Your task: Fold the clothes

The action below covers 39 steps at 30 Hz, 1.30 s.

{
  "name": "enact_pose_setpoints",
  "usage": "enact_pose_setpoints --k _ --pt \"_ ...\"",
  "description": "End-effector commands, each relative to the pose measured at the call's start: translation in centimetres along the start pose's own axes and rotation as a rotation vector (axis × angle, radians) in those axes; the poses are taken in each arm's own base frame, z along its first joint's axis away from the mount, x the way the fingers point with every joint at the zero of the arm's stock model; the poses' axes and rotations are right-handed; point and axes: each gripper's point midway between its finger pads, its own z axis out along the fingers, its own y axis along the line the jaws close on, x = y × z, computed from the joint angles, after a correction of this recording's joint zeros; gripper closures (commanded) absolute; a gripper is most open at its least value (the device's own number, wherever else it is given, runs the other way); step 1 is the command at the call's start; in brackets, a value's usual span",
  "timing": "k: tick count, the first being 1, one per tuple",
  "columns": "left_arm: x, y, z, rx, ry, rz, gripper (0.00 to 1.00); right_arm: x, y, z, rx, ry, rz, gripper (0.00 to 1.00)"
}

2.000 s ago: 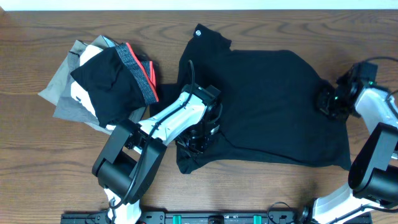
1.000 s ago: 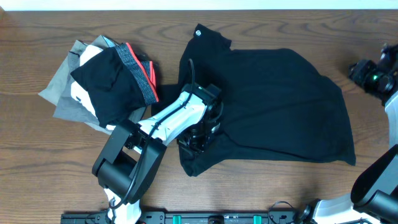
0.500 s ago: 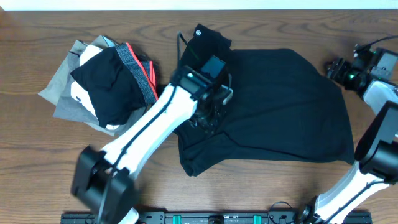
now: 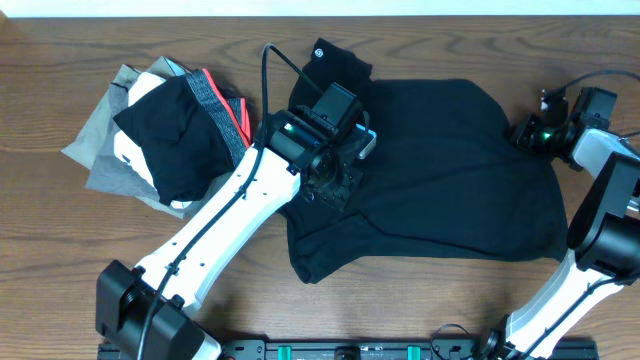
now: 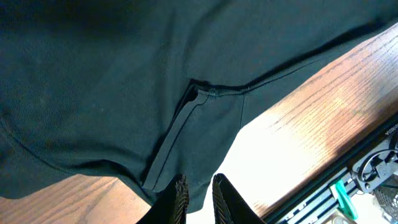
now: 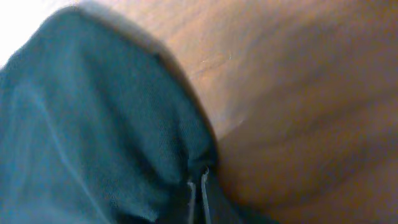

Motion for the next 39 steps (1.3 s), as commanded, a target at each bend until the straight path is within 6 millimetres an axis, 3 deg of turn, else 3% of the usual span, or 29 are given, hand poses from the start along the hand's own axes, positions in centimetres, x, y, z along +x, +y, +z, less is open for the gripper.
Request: enact_pose_setpoints --k 1,7,10,17,20,22,26,29,33,39 --pt "-0.5 0.0 -0.5 -0.005 -0.022 -0.004 0.83 -0.2 1.4 -1.9 -0.002 0.001 -0.014 0.99" --pt "-1.3 -0.1 -0.6 -0.003 -0.055 0.003 0.78 0.0 4.6 -6.2 -0.01 0.002 -0.059 0.99" --pt "-1.6 -0.1 -0.6 -0.002 -0.068 0.006 0.77 1.2 6.2 -7.3 -0.015 0.04 -0.064 0.99" --pt "-1.7 -0.1 -0.6 -0.001 -0.072 0.007 0.76 7.1 9.9 -5.6 -0.016 0.24 -0.073 0.98" --pt "-1.7 -0.1 -0.6 -0.001 -0.071 0.007 0.76 10.1 11.3 -4.7 0.019 0.326 -0.113 0.88" --pt "-1.7 -0.1 -0.6 -0.001 -0.071 0.007 0.75 11.0 11.3 -4.3 0.075 0.349 -0.152 0.86" --pt "-1.7 -0.1 -0.6 -0.001 -0.071 0.007 0.75 9.4 10.8 -3.8 0.143 0.275 -0.171 0.82" --pt "-1.7 -0.1 -0.6 -0.001 -0.071 0.007 0.72 6.7 9.9 -3.8 0.138 0.178 -0.113 0.66" --pt "-1.7 -0.1 -0.6 -0.001 -0.072 0.007 0.71 3.7 8.3 -4.4 0.139 0.074 -0.059 0.6" --pt "-1.7 -0.1 -0.6 -0.001 -0.072 0.007 0.7 3.0 7.1 -3.2 0.142 0.053 -0.04 0.55"
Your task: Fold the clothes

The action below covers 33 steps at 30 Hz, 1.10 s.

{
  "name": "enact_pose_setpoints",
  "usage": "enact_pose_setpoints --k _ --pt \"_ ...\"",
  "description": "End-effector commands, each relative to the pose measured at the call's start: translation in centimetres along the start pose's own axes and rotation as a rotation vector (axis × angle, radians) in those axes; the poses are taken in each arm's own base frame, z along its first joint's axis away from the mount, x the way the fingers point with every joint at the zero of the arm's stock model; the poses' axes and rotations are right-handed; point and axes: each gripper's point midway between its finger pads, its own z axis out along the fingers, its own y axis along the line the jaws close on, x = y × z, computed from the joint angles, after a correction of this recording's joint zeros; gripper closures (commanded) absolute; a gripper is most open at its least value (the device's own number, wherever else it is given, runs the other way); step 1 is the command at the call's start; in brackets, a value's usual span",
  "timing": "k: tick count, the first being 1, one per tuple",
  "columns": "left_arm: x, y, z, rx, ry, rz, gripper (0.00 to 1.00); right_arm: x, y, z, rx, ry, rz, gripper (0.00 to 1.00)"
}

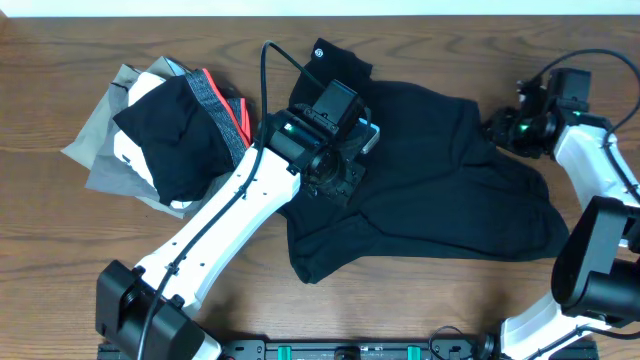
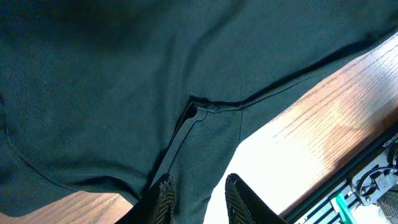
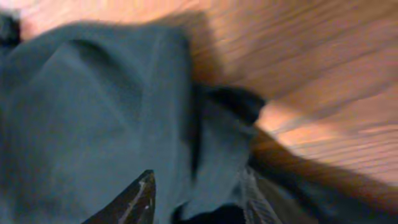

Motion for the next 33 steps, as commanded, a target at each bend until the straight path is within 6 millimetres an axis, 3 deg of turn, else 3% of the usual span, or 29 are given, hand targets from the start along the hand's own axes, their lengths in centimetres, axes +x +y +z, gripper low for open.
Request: enact_pose_setpoints --k 1,4,6,10,14,21,27,33 --pt "-0.5 0.0 -0.5 -0.005 -0.021 -0.004 0.7 0.9 -0.3 2.1 0.009 0.038 0.022 0.55" --pt "-0.4 0.0 -0.5 -0.005 -0.02 -0.005 0.71 1.4 -1.9 4.1 0.063 0.053 0.078 0.56" --pt "-0.4 0.0 -0.5 -0.005 -0.019 -0.005 0.71 1.9 -2.4 5.1 0.054 0.077 0.119 0.63" --pt "-0.4 0.0 -0.5 -0.005 -0.02 -0.004 0.71 2.4 -1.8 5.9 -0.013 0.104 0.134 0.79" --pt "-0.4 0.0 -0.5 -0.005 -0.02 -0.004 0.7 1.0 -0.7 5.4 -0.09 0.06 0.125 0.91" --pt "-0.6 0.0 -0.5 -0.005 -0.024 -0.003 0.7 -4.0 -1.6 1.8 -0.133 -0.119 0.114 0.93" --pt "-1.2 -0.1 -0.5 -0.003 -0.052 0.004 0.7 -10.3 -4.6 -2.0 -0.117 -0.385 0.086 0.95" --pt "-1.3 -0.1 -0.5 -0.003 -0.052 0.003 0.7 -13.1 -6.8 -3.8 -0.05 -0.521 0.048 0.93"
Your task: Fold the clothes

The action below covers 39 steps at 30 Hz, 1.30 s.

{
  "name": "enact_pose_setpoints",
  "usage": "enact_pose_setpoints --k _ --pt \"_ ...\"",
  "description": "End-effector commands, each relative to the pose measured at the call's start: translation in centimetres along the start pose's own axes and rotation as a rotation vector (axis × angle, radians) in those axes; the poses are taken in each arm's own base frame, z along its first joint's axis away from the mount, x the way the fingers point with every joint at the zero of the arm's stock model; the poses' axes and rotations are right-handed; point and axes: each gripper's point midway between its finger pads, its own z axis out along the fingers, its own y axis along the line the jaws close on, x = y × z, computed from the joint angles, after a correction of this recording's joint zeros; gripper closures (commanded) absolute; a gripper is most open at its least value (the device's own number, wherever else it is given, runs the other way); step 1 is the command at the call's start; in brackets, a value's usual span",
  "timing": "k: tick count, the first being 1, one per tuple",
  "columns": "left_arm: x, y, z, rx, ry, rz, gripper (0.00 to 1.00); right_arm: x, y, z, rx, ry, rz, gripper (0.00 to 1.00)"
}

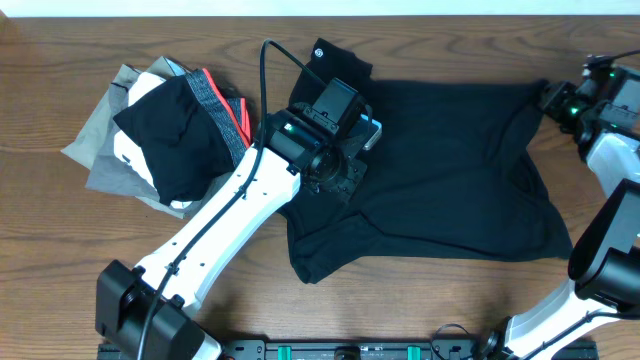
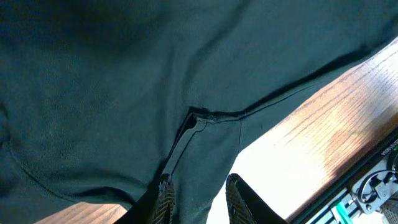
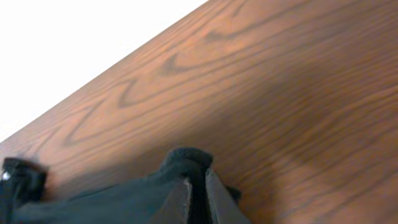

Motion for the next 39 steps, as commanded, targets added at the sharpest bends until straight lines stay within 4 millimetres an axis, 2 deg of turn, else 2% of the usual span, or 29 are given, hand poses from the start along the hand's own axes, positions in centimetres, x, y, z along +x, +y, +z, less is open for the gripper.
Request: enact_pose_setpoints --k 1,4,5,7,8,12,17,20,25,31,33,36,38,39 --pt "-0.4 0.0 -0.5 -0.005 -0.018 -0.004 0.7 -1.9 -0.7 -0.8 0.053 -0.064 -0.044 0.92" --pt "-0.4 0.0 -0.5 -0.005 -0.018 -0.004 0.7 -2.1 -1.2 -1.0 0.072 -0.071 -0.039 0.89" --pt "-0.4 0.0 -0.5 -0.005 -0.018 -0.004 0.7 -2.1 -1.3 -1.0 0.071 -0.069 -0.037 0.82" --pt "-0.4 0.0 -0.5 -0.006 -0.018 -0.004 0.7 -1.6 -0.8 -1.0 0.028 -0.041 -0.028 0.56" --pt "-0.4 0.0 -0.5 -0.005 -0.018 -0.004 0.7 -1.1 -0.5 -1.1 -0.001 -0.019 -0.02 0.51" --pt "-0.4 0.0 -0.5 -0.009 -0.018 -0.005 0.7 2.1 -0.7 -1.2 -0.007 0.109 0.044 0.46" --pt "-0.4 0.0 -0.5 -0.009 -0.018 -0.005 0.7 5.7 -3.2 -2.0 0.141 0.24 0.112 0.42" --pt "-0.4 0.0 -0.5 -0.008 -0.018 -0.004 0.7 7.0 -4.1 -2.4 0.199 0.288 0.13 0.36" --pt "-0.5 0.0 -0.5 -0.008 -0.02 -0.004 0.7 8.5 -4.0 -1.4 0.226 0.316 0.182 0.39" --pt "-0.4 0.0 -0.5 -0.008 -0.018 -0.005 0.7 10.4 -4.3 2.0 0.245 0.313 0.225 0.44" --pt "-0.4 0.0 -0.5 -0.008 -0.018 -0.005 0.7 10.5 -3.9 2.9 0.222 0.302 0.24 0.53" --pt "-0.4 0.0 -0.5 -0.008 -0.017 -0.005 0.7 10.0 -3.3 4.1 0.197 0.261 0.288 0.75" --pt "-0.4 0.0 -0.5 -0.008 -0.018 -0.005 0.7 8.9 -2.7 5.0 0.169 0.201 0.319 0.91" --pt "-0.4 0.0 -0.5 -0.008 -0.018 -0.005 0.7 8.0 -2.3 5.4 0.146 0.166 0.324 0.96"
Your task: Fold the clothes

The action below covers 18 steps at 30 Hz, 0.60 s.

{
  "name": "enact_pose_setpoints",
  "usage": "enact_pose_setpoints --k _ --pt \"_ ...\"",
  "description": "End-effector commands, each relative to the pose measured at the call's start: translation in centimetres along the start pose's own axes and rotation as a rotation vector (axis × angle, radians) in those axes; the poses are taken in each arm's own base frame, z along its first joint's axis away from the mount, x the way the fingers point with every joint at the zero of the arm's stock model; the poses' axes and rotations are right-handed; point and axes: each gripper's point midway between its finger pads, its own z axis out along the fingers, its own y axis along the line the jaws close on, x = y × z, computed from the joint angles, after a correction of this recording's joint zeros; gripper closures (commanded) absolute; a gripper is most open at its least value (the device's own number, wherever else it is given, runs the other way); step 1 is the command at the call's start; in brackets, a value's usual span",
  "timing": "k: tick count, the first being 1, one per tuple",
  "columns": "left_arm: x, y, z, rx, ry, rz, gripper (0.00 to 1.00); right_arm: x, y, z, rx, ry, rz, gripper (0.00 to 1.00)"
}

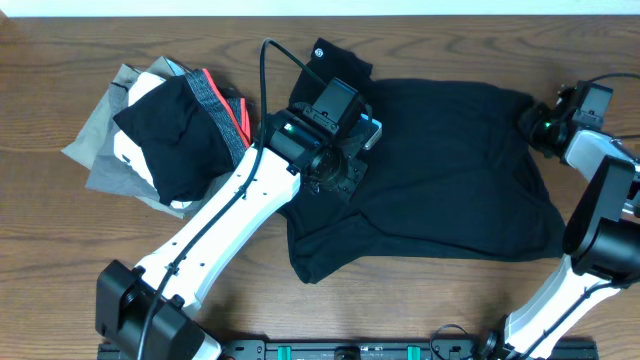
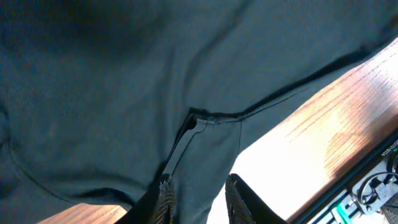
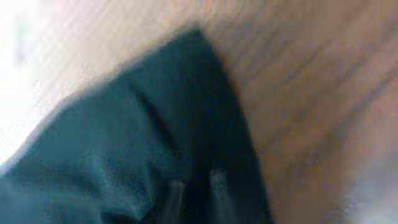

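Observation:
A black shirt [image 1: 450,180] lies spread on the wooden table [image 1: 80,250], right of centre. My left gripper [image 1: 337,158] hovers low over the shirt's left part. In the left wrist view the left gripper [image 2: 200,200] is open, fingers either side of a fold of cloth, just below a seam [image 2: 193,121]. My right gripper [image 1: 540,122] is at the shirt's far right corner. The blurred right wrist view shows the right gripper [image 3: 198,186] with fingers close together and dark shirt cloth [image 3: 124,155] between them.
A pile of other clothes [image 1: 165,130], grey, black and white with a red band, lies at the left. A small black garment with a white logo [image 1: 335,60] sits behind the left arm. A rail [image 1: 350,350] runs along the table's front edge.
My right gripper has moved a little left and nearer with the shirt's corner, so that corner sits slightly further in. The left gripper is unchanged, open over the shirt.
First both grippers were shut, the right at the shirt's right edge. Then both stood open, the right further in over a rumpled right side. Then the right held the corner stretched out to the far right. Now it holds that corner slightly nearer.

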Motion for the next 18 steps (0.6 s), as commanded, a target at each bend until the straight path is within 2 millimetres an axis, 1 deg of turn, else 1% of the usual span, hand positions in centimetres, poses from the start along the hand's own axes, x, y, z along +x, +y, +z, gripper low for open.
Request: enact_pose_setpoints --k 1,2,4,7,8,10,11,12,13,15,16,18 --pt "-0.3 0.0 -0.5 -0.008 -0.014 -0.006 0.7 -1.3 2.1 1.0 -0.077 -0.066 0.077 0.99" --pt "-0.3 0.0 -0.5 -0.008 -0.014 -0.006 0.7 -2.7 3.2 1.0 -0.128 -0.12 0.059 0.99" --pt "-0.3 0.0 -0.5 -0.008 -0.014 -0.006 0.7 -5.2 5.9 0.2 -0.25 -0.223 0.001 0.99" --pt "-0.3 0.0 -0.5 -0.008 -0.015 -0.006 0.7 -8.5 10.1 -2.5 -0.441 -0.368 -0.105 0.99" --pt "-0.3 0.0 -0.5 -0.009 -0.015 -0.005 0.7 -9.2 11.1 -3.3 -0.489 -0.394 -0.132 0.99" --pt "-0.3 0.0 -0.5 -0.009 -0.015 -0.005 0.7 -9.6 12.1 -4.1 -0.547 -0.375 -0.157 0.98" --pt "-0.3 0.0 -0.5 -0.009 -0.015 -0.005 0.7 -9.4 12.1 -4.1 -0.553 -0.355 -0.156 0.97" --pt "-0.3 0.0 -0.5 -0.009 -0.015 -0.005 0.7 -9.0 11.6 -3.8 -0.545 -0.311 -0.139 0.95" --pt "-0.3 0.0 -0.5 -0.009 -0.014 -0.005 0.7 -8.3 10.7 -3.2 -0.513 -0.259 -0.105 0.74" --pt "-0.3 0.0 -0.5 -0.009 -0.014 -0.005 0.7 -6.6 8.5 -2.0 -0.442 -0.162 -0.047 0.51" --pt "-0.3 0.0 -0.5 -0.009 -0.014 -0.005 0.7 -5.5 7.1 -1.4 -0.392 -0.112 -0.022 0.49" --pt "-0.3 0.0 -0.5 -0.009 -0.013 -0.006 0.7 -3.6 4.2 -0.6 -0.275 -0.033 0.018 0.48"
